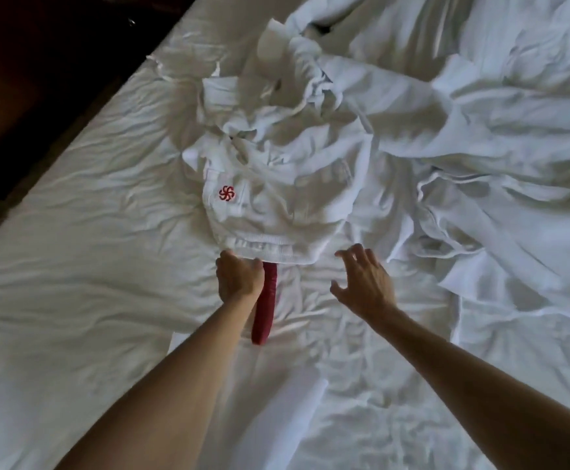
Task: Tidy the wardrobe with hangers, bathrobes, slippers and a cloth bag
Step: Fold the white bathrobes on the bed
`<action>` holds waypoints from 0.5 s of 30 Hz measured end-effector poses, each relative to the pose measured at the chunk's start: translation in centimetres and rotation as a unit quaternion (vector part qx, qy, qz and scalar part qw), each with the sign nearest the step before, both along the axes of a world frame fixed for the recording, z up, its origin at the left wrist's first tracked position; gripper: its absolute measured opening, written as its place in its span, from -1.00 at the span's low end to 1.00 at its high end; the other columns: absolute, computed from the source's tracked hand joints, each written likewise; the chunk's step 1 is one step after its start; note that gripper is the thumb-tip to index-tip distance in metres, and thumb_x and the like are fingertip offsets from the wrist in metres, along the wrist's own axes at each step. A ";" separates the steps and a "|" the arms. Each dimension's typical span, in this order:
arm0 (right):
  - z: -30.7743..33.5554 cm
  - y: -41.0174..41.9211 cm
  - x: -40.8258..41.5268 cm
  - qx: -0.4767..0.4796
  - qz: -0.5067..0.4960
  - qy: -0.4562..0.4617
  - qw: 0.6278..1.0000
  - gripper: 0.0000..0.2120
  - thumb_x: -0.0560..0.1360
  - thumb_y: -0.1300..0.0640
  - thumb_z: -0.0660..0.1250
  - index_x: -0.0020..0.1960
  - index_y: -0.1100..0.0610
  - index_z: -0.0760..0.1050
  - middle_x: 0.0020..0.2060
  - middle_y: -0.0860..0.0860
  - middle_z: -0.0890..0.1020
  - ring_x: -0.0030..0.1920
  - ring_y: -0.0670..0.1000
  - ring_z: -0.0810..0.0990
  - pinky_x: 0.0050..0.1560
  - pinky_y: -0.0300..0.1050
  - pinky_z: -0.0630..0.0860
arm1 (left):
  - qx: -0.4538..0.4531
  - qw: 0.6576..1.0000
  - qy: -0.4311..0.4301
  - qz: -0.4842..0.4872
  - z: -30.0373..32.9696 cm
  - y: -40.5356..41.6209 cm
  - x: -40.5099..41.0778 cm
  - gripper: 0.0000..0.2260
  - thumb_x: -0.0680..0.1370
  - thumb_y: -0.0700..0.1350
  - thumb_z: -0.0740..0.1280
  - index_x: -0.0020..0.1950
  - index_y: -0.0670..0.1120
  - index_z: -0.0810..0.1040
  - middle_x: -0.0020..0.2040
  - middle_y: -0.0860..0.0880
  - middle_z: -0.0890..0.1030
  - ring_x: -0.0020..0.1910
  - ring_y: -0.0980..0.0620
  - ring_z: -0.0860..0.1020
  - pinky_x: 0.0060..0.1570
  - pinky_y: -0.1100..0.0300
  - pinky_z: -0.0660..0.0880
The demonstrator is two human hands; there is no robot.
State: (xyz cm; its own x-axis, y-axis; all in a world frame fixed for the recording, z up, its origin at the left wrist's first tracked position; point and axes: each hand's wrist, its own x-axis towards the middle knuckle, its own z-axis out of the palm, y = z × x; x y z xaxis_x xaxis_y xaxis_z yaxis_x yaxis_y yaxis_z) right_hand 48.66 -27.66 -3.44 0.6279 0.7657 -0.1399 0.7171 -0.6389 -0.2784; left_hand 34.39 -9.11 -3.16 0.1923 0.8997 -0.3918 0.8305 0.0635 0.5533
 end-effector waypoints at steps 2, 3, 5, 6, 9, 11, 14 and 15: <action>-2.0 4.0 1.0 0.021 0.056 -0.049 0.997 -0.39 0.35 -0.07 0.51 0.33 0.11 0.47 0.20 0.07 0.51 0.12 0.13 0.52 -0.01 0.06 0.57 | -0.041 0.997 -0.032 0.055 -1.8 3.3 1.6 -0.40 0.56 0.09 0.37 0.44 -0.27 0.34 0.38 -0.25 0.47 0.32 -0.26 0.50 0.25 -0.07 0.50; -3.0 5.6 1.2 0.026 0.079 -0.063 0.995 -0.39 0.33 -0.08 0.52 0.31 0.11 0.48 0.18 0.06 0.51 0.10 0.12 0.52 -0.02 0.04 0.56 | -0.062 0.994 -0.042 0.082 -2.5 4.6 2.2 -0.36 0.56 0.12 0.37 0.45 -0.29 0.33 0.39 -0.28 0.47 0.33 -0.27 0.49 0.25 -0.06 0.49; -5.1 7.8 1.6 0.030 0.108 -0.085 0.990 -0.42 0.30 -0.05 0.57 0.25 0.10 0.52 0.15 0.04 0.53 0.08 0.11 0.54 0.01 0.04 0.56 | -0.095 0.984 -0.063 0.137 -4.0 6.9 3.1 -0.34 0.55 0.16 0.38 0.42 -0.32 0.37 0.35 -0.29 0.51 0.27 -0.27 0.54 0.19 -0.02 0.53; -6.0 8.4 1.8 0.043 0.108 -0.087 0.989 -0.45 0.28 0.02 0.59 0.22 0.11 0.54 0.12 0.05 0.55 0.07 0.13 0.55 0.02 0.06 0.57 | -0.114 0.978 -0.074 0.158 -4.5 7.8 3.3 -0.37 0.55 0.14 0.40 0.39 -0.33 0.42 0.30 -0.29 0.56 0.18 -0.24 0.60 0.12 0.02 0.56; -6.3 10.2 2.6 0.134 0.028 -0.032 0.990 -0.63 0.30 0.28 0.49 0.09 0.16 0.58 0.02 0.09 0.64 0.02 0.20 0.61 -0.02 0.07 0.55 | -0.200 0.945 -0.162 0.204 -4.5 10.3 4.5 -0.76 0.57 -0.16 0.41 0.13 -0.31 0.56 -0.07 -0.20 0.66 -0.31 0.01 0.61 -0.29 0.16 0.65; -4.0 11.9 4.2 0.161 -0.044 0.008 0.986 -0.66 0.34 0.32 0.39 0.11 0.18 0.56 -0.05 0.16 0.67 -0.05 0.25 0.63 -0.11 0.02 0.51 | -0.231 0.931 -0.191 0.208 -2.4 12.4 5.9 -0.95 0.59 -0.33 0.33 -0.07 -0.27 0.54 -0.27 -0.15 0.58 -0.51 0.10 0.52 -0.53 0.29 0.54; 2.3 16.1 9.3 0.185 -0.116 -0.002 0.976 -0.65 0.47 0.25 0.26 0.25 0.20 0.49 -0.01 0.28 0.66 -0.01 0.31 0.61 -0.08 0.08 0.49 | -0.132 0.973 -0.171 0.084 1.4 16.5 9.5 -0.93 0.55 -0.21 0.37 -0.13 -0.13 0.57 -0.17 -0.11 0.62 -0.42 0.05 0.62 -0.39 0.26 0.59; 4.8 17.9 11.7 0.207 -0.143 -0.014 0.968 -0.65 0.50 0.19 0.21 0.27 0.19 0.49 0.02 0.29 0.65 0.04 0.31 0.60 -0.04 0.08 0.48 | -0.074 0.986 -0.149 0.009 3.0 17.5 10.8 -0.94 0.48 -0.13 0.43 -0.11 -0.09 0.59 -0.11 -0.07 0.64 -0.24 0.01 0.66 -0.21 0.21 0.61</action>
